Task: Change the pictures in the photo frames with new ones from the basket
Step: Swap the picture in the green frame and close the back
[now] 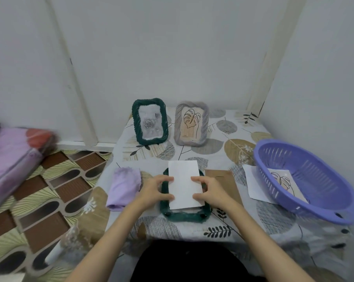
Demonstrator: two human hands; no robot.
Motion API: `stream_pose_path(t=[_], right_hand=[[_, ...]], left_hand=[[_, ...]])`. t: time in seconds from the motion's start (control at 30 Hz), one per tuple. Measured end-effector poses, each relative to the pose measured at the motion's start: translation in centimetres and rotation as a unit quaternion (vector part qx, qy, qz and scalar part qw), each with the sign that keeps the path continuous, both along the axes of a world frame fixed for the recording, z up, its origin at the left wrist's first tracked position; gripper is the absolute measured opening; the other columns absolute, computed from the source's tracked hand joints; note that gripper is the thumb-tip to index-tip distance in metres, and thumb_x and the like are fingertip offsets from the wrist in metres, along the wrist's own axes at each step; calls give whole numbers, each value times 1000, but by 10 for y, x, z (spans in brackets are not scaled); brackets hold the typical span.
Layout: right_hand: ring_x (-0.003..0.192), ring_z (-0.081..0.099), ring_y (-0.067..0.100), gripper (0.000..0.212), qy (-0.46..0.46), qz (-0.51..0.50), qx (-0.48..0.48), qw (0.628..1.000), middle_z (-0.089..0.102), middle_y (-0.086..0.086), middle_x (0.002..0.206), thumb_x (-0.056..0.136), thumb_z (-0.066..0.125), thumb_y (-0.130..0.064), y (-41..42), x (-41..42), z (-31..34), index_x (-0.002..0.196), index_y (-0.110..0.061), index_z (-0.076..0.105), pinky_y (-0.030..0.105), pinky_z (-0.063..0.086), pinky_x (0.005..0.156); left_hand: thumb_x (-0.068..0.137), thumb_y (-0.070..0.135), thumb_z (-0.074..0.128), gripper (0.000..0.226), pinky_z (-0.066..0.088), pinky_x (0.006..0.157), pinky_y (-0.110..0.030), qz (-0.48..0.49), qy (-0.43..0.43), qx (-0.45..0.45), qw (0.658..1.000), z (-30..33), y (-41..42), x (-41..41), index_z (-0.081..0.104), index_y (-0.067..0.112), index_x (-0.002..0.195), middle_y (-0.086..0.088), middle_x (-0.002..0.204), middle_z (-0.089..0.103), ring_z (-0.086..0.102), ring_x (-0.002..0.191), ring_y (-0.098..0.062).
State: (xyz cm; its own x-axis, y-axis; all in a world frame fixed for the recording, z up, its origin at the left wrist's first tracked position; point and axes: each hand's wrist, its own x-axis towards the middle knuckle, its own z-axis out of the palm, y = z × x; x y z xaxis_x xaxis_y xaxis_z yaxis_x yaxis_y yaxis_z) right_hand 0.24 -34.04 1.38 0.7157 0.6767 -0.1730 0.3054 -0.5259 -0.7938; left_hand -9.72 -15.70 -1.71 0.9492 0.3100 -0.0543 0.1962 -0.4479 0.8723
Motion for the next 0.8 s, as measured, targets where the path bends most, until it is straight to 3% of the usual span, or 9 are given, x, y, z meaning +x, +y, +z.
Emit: stream_pose_path(t=[0.07, 0.13, 0.2, 0.33, 0.5, 0.67, 0.8], right_hand=[[74, 40, -1, 61, -28, 14, -29, 999, 44, -11, 91, 77, 67, -7, -1, 1, -4, 133, -16, 46, 11, 33, 62], [87, 40, 10, 64, -40, 25, -44, 998, 43, -5, 101, 77, 68, -10, -2, 1, -7, 135, -17, 44, 17, 35, 74], [92, 37, 12, 66, -46, 36, -53, 997, 41, -4, 104, 76, 70, -11, -2, 2, -9, 135, -19, 43, 22, 33, 81], [92, 37, 12, 67, -68, 62, -83, 992, 42, -3, 104, 74, 72, -15, -2, 5, -11, 134, -21, 44, 23, 33, 81], [90, 40, 13, 67, -87, 91, -115, 985, 42, -2, 101, 73, 74, -21, -1, 9, -9, 133, -22, 45, 22, 32, 78], [88, 44, 13, 59, -107, 97, -135, 980, 42, 0, 103, 77, 72, -24, -1, 10, -9, 130, -18, 49, 24, 36, 78], [91, 42, 12, 59, -116, 110, -144, 976, 40, 1, 106, 75, 74, -23, -3, 9, -8, 128, -16, 50, 24, 38, 82]], left_hand=[[66, 13, 81, 60, 37, 100, -24, -7, 12, 67, 998, -3, 2, 2, 59, 15, 121, 7, 119, 55, 47, 118, -14], [64, 21, 82, 62, 33, 107, -40, -12, 22, 104, 994, -4, 3, 3, 58, 20, 122, 5, 125, 55, 44, 121, -18], [64, 24, 82, 64, 32, 107, -43, -17, 35, 121, 992, -4, 4, 2, 57, 22, 123, 5, 128, 54, 42, 122, -19], [63, 24, 83, 66, 33, 107, -42, -31, 43, 130, 990, -2, 5, 1, 57, 21, 123, 4, 127, 55, 43, 121, -20], [63, 19, 83, 66, 34, 102, -27, -43, 40, 126, 990, -2, 5, 0, 57, 14, 124, 1, 124, 54, 45, 113, -11], [63, 21, 84, 67, 32, 96, -21, -46, 42, 135, 989, -3, 4, -3, 56, 16, 124, 2, 124, 53, 44, 112, -9], [63, 22, 84, 68, 29, 101, -21, -50, 53, 130, 989, -4, 6, -3, 56, 16, 125, 1, 132, 47, 41, 123, -13]])
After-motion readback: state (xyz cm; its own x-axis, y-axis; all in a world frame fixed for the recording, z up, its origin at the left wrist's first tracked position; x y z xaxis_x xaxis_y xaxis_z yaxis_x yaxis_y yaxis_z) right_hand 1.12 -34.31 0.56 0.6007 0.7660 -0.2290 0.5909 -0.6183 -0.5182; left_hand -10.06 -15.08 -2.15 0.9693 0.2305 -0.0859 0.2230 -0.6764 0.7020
